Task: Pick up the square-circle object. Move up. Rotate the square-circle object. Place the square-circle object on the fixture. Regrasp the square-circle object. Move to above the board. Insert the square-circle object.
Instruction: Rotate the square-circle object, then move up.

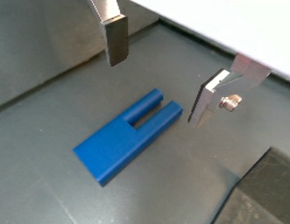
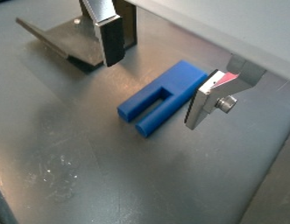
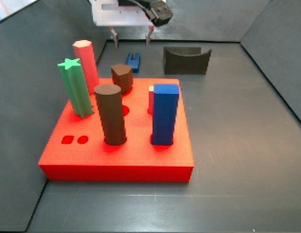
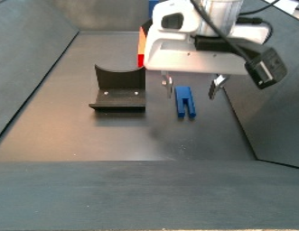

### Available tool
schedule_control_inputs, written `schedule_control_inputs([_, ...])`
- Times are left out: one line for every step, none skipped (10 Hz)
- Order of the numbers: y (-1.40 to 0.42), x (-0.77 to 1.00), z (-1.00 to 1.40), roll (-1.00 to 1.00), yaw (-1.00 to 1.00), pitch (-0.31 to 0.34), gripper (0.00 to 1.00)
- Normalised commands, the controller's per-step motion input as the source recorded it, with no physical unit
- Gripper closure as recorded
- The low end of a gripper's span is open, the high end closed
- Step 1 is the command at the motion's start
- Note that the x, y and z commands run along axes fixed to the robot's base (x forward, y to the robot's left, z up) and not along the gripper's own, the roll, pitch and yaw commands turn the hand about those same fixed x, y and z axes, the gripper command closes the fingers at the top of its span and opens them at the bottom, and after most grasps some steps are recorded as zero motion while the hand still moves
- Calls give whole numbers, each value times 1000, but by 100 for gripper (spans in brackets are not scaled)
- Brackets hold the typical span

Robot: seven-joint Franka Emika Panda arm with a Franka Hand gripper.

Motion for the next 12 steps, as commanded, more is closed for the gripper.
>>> schedule_control_inputs([7, 36, -781, -105, -4, -91, 0])
schedule_control_inputs([12, 39, -690, -118, -1, -97, 0])
schedule_control_inputs([15, 35, -611, -131, 0, -99, 0])
schedule_control_inputs([15, 37, -513, -145, 3, -111, 0])
schedule_control_inputs([15, 34, -450, -154, 7, -118, 0])
schedule_control_inputs([16, 33, -387, -163, 8, -124, 0])
schedule_control_inputs([16, 30, -335, -166, 6, -136, 0])
schedule_control_inputs([16, 23, -270, -168, 2, -154, 0])
schedule_control_inputs([18, 21, -229, -171, -1, -158, 0])
schedule_control_inputs([18, 21, -184, -180, -3, -152, 0])
schedule_control_inputs([0, 0, 0, 0, 0, 0, 100])
schedule_control_inputs([0, 0, 833, 0, 0, 0, 100])
